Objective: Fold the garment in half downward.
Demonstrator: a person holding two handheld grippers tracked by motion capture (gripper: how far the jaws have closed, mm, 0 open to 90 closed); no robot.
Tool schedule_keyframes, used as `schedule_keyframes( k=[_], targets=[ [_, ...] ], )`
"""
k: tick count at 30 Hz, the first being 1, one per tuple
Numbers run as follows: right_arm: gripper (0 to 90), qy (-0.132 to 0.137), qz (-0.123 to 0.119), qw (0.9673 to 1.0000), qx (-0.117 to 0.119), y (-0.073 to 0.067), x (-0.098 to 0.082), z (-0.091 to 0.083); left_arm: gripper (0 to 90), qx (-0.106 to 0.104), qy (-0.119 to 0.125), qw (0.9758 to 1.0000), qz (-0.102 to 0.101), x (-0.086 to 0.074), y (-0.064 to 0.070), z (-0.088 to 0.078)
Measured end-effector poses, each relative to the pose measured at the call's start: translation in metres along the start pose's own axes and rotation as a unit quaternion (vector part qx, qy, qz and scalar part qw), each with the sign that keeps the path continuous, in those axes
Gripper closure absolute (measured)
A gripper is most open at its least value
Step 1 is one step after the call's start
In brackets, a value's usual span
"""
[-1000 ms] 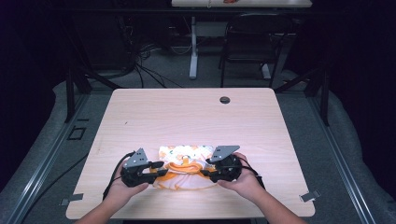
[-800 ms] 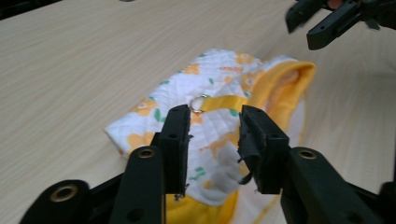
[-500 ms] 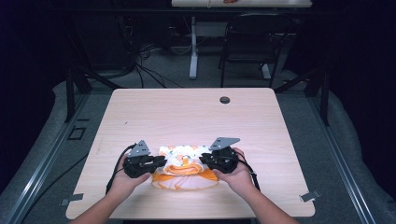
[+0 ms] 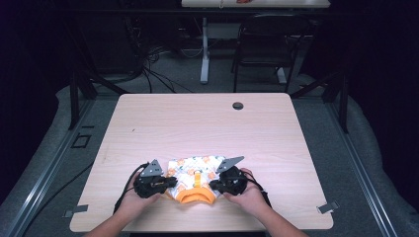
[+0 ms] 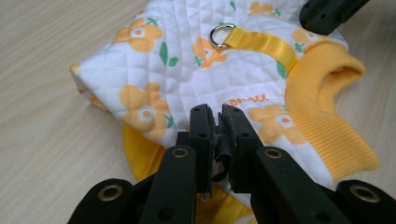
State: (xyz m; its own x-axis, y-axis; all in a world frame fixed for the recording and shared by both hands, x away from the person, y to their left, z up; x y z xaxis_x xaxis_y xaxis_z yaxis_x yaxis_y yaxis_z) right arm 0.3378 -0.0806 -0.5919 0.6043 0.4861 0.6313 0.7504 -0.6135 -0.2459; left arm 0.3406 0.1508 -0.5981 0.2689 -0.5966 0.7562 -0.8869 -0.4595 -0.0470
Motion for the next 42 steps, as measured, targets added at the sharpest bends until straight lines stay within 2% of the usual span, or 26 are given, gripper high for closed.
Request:
schedule_keyframes(
  k=[4,12,16,25,35,41,42],
  targets=[
    [85.3,-0.008,-0.013,0.9999,-0.007,-0.001,-0.008,0.004,82.7,-0.001,0.004,1.0,-0.007,-0.003,0.0,0.003],
    [87.5,-0.002,-0.001,1.0,-0.001,0.001,-0.016,0.006,82.8,0.002,0.008,0.9999,-0.012,-0.006,0.0,0.006],
    [87.8,-0.004,-0.003,1.0,-0.004,0.002,-0.016,0.006,83.2,0.001,0.004,0.9999,-0.011,-0.006,-0.001,0.007],
    [87.7,0.0,0.001,1.0,-0.003,0.003,-0.016,0.007,83.1,-0.001,0.008,0.9997,-0.023,-0.007,-0.001,0.007],
    [87.6,0.011,0.012,0.9999,-0.003,0.005,-0.015,0.007,83.1,0.009,0.013,0.9995,-0.026,-0.006,-0.004,0.01],
    [87.6,0.011,0.014,0.9998,-0.013,0.01,-0.012,0.008,83.0,0.012,0.009,0.9996,-0.024,-0.002,-0.009,0.014],
    [87.6,0.012,0.015,0.9997,-0.015,0.012,-0.011,0.009,83.1,0.018,0.009,0.9994,-0.028,-0.001,-0.01,0.015]
  ],
)
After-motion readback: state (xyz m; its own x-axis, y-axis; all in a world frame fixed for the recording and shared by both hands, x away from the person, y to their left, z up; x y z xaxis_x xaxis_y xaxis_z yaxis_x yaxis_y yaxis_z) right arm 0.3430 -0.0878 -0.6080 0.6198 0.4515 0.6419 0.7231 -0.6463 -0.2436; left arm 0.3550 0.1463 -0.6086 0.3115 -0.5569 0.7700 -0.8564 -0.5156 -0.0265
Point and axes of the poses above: each handheld gripper's, and its own axes: z roughly forward along the jaws, x roughly out of its top, y roughly to its right, the point moved 5 cm from there along z, roughly forward along the jaws, and after that the axes turned 10 degrees about z, right-handed, at the moved point
